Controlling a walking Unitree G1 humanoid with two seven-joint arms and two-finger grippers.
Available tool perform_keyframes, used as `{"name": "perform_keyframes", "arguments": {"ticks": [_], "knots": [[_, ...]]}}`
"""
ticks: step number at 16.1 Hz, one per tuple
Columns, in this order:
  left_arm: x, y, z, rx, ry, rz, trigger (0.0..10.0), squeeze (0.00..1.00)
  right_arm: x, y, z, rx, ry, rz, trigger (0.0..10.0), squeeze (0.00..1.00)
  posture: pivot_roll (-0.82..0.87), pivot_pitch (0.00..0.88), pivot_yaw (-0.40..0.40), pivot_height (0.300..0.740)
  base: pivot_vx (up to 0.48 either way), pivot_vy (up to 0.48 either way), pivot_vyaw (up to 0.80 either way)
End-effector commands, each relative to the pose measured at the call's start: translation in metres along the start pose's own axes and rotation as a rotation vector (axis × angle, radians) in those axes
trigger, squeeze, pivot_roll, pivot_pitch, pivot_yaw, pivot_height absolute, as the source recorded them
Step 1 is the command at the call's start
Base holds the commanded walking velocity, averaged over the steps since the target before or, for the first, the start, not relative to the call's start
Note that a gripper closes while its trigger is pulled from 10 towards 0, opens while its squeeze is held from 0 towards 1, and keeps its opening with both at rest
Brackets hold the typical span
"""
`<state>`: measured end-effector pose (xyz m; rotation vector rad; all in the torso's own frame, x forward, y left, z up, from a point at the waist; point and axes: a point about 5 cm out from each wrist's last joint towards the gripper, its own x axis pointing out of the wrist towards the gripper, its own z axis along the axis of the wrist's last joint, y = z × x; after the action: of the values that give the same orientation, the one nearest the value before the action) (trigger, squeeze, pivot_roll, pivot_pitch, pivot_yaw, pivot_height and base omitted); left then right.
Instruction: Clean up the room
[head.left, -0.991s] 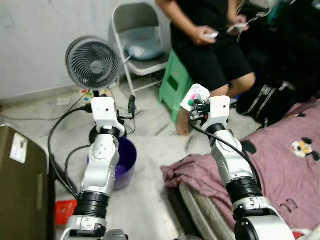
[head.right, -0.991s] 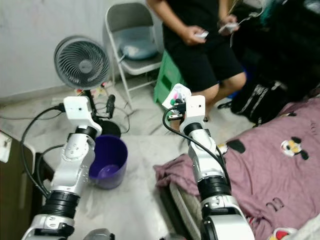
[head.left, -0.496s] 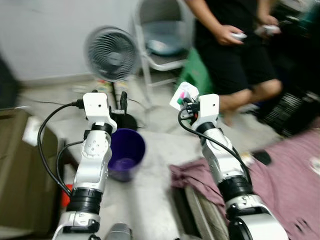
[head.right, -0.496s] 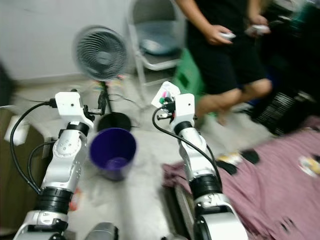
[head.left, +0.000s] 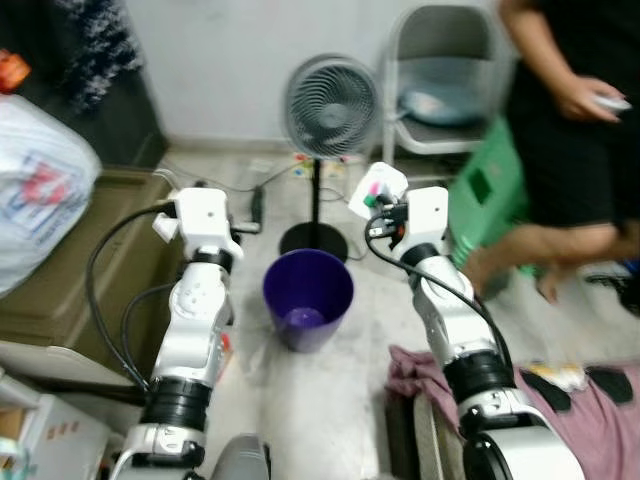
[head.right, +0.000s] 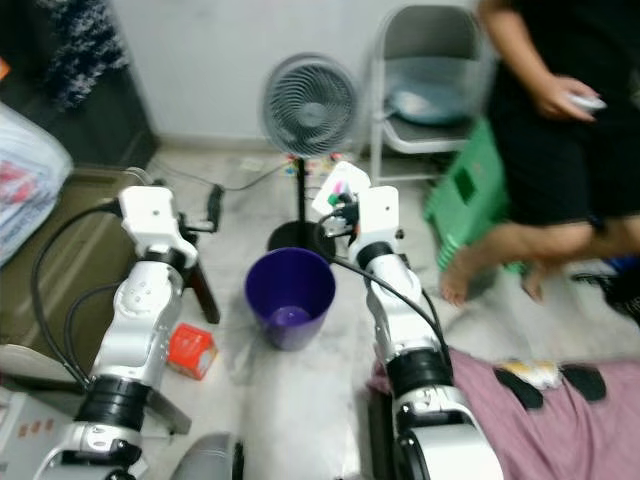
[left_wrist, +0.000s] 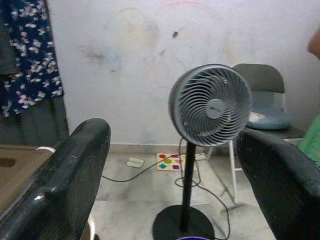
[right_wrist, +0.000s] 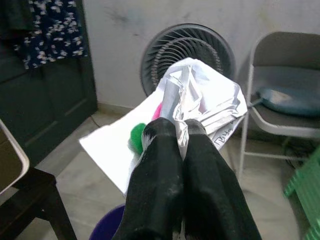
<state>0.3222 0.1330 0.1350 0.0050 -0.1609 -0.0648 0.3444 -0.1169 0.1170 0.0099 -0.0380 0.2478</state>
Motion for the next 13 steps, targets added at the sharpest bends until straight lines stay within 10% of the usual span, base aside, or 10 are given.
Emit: {"name": "perform_keyframes", "arguments": {"ticks": [1,6,13], "knots": [[0.0008,0.0052,-0.0004,0.013,0.003,0.012,10.0,0.00,0.0025,0.0032,0.0018,0.005,-0.003,0.011,10.0,0.00,0.07,0.000,-0.071,0.740,0.000,0.000,0.80],[0.0024,0.0052,-0.0014,0.022,0.006,0.009,10.0,0.00,0.0042,0.0038,0.0020,0.005,-0.005,0.010,10.0,0.00,0.07,0.000,-0.067,0.740,0.000,0.000,0.80],[0.0059,-0.0021,0.0082,0.036,-0.024,0.002,10.0,0.00,0.0083,-0.0002,0.0113,-0.003,-0.032,-0.001,10.0,0.00,0.09,0.000,-0.075,0.740,0.000,0.000,-0.06]]}}
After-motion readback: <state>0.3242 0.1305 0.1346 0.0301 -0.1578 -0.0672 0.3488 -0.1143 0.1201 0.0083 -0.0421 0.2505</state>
